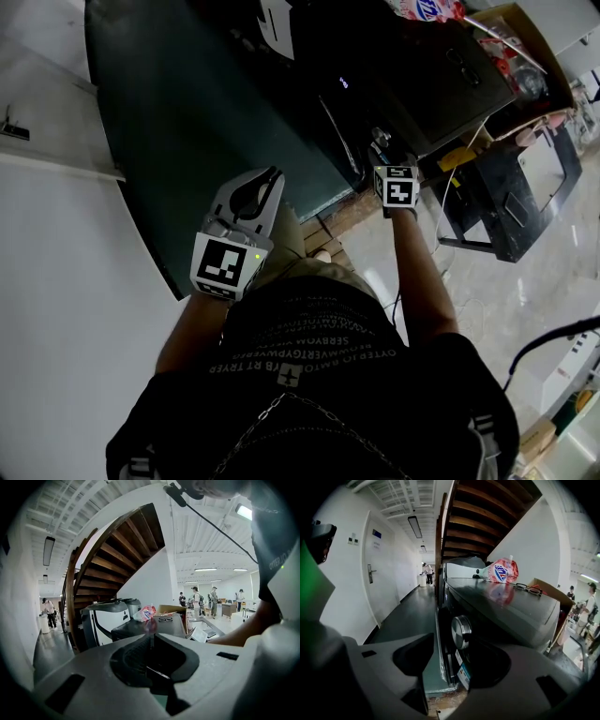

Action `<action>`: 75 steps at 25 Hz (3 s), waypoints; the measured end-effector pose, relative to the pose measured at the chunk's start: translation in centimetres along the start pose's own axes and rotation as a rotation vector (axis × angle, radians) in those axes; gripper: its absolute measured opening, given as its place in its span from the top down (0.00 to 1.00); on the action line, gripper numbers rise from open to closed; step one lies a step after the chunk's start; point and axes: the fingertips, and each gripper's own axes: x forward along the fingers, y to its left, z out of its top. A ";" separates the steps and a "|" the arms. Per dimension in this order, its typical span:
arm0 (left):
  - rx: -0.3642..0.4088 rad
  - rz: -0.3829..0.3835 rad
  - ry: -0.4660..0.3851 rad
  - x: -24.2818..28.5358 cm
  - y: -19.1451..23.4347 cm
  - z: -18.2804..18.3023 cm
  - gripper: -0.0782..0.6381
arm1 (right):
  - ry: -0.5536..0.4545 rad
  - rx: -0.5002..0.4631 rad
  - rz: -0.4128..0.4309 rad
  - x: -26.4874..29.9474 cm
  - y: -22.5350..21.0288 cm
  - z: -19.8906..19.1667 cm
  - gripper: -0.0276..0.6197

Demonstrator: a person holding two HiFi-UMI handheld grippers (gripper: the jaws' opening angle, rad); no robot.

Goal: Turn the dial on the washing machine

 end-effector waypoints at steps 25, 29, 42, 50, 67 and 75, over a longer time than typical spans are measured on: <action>-0.017 0.044 0.010 -0.8 -1.2 0.5 0.85 | -0.025 -0.001 -0.001 -0.4 0.2 1.7 0.59; -0.019 0.048 0.018 -1.0 -1.2 0.7 0.85 | -0.053 -0.062 -0.001 -0.5 0.5 2.9 0.59; 0.004 0.034 0.034 -1.6 -1.0 0.8 0.85 | -0.031 -0.039 -0.023 -0.3 0.5 2.0 0.60; 0.027 0.025 0.030 -1.6 -1.0 1.6 0.85 | -0.048 -0.010 -0.011 -0.9 0.6 2.0 0.59; 0.066 0.037 -0.072 -2.0 -0.7 6.7 0.85 | -0.482 -0.197 0.127 -22.2 6.5 15.1 0.96; 0.093 0.036 -0.079 -2.8 -1.1 8.3 0.85 | -0.477 -0.160 0.110 -22.9 5.8 16.7 0.96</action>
